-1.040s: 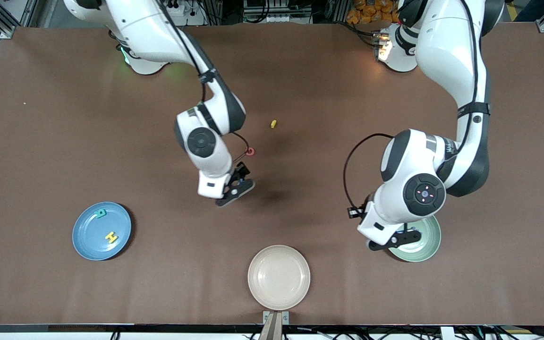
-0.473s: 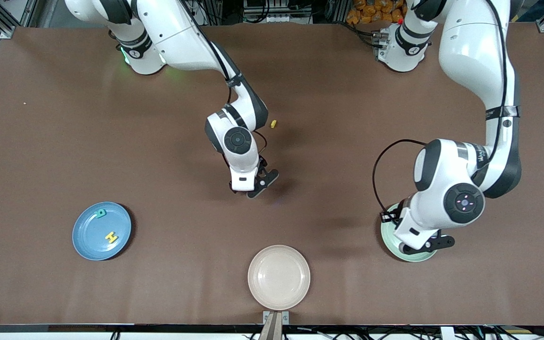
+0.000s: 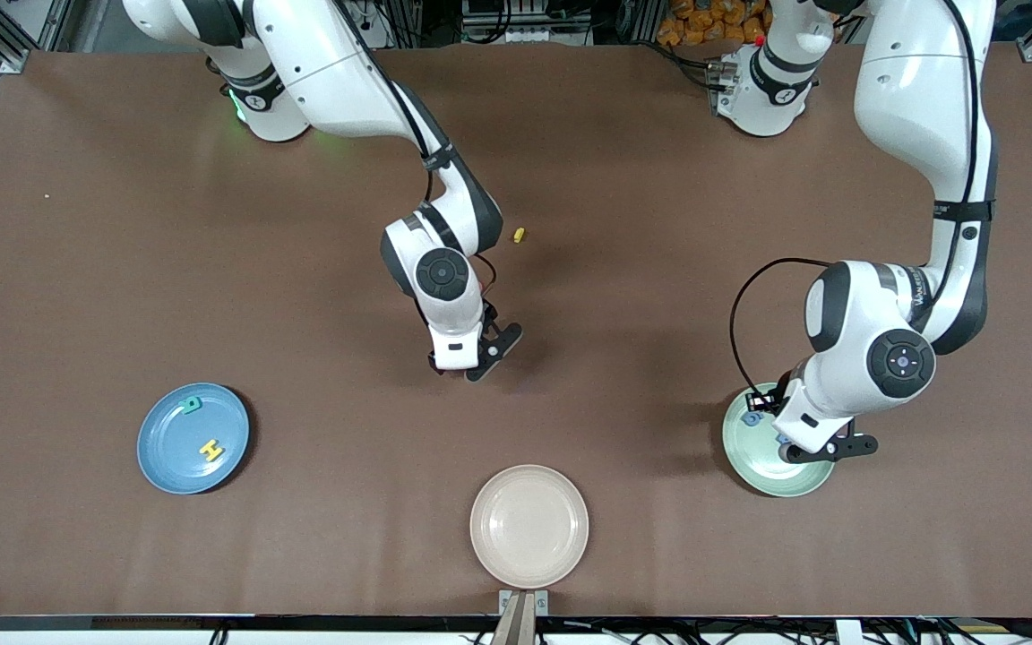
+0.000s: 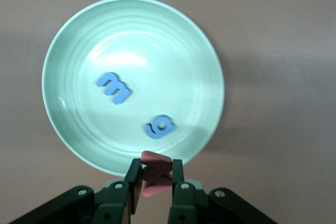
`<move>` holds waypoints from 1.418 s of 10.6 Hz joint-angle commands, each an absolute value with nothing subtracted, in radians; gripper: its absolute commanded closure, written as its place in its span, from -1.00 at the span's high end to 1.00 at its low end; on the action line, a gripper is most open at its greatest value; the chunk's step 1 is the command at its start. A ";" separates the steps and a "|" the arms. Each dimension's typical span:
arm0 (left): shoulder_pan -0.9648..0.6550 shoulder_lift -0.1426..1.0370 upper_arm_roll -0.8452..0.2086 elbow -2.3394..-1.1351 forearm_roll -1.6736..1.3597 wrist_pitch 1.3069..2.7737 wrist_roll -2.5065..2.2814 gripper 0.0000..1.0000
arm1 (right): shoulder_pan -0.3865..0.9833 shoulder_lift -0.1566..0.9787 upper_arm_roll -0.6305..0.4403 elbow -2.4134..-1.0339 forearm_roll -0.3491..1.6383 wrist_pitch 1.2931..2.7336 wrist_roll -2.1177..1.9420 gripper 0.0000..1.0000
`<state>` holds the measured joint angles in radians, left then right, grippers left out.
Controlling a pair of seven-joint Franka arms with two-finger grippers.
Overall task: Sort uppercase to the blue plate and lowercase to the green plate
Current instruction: 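Carry the pink M to the green plate while the right gripper withdraws, then open the left gripper over the green plate while the right grasps the W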
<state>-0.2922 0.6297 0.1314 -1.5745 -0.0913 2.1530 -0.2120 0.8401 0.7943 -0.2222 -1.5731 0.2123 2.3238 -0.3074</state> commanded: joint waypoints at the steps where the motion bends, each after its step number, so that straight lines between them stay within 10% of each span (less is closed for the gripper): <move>1: -0.261 0.606 0.126 -1.649 -0.067 2.217 -0.090 -1.00 | 0.830 0.782 -0.218 -1.592 0.222 2.318 -0.339 1.00; 5: -0.244 0.650 0.147 -1.637 -0.074 2.256 0.066 -1.00 | 0.830 0.784 -0.218 -1.600 0.224 2.321 -0.342 1.00; 6: -0.244 0.650 0.147 -1.637 -0.071 2.258 0.066 -0.81 | 0.830 0.784 -0.218 -1.600 0.224 2.322 -0.342 0.41; 7: -0.245 0.652 0.147 -1.635 -0.069 2.258 0.066 -0.70 | 0.830 0.784 -0.218 -1.600 0.224 2.325 -0.342 -0.78; 8: -0.245 0.656 0.147 -1.635 -0.068 2.258 0.066 -0.46 | 0.830 0.784 -0.218 -1.600 0.225 2.327 -0.342 -1.00; 9: -0.245 0.657 0.147 -1.635 -0.066 2.258 0.066 -0.10 | 0.828 0.784 -0.218 -1.598 0.225 2.327 -0.342 -1.00; 10: -0.250 0.649 0.147 -1.635 -0.066 2.258 0.066 0.99 | 0.828 0.782 -0.219 -1.598 0.225 2.326 -0.342 -1.00; 15: -0.314 0.574 0.126 -1.643 -0.069 2.191 -0.029 1.00 | 0.712 0.697 -0.245 -1.540 0.218 2.185 -0.342 -1.00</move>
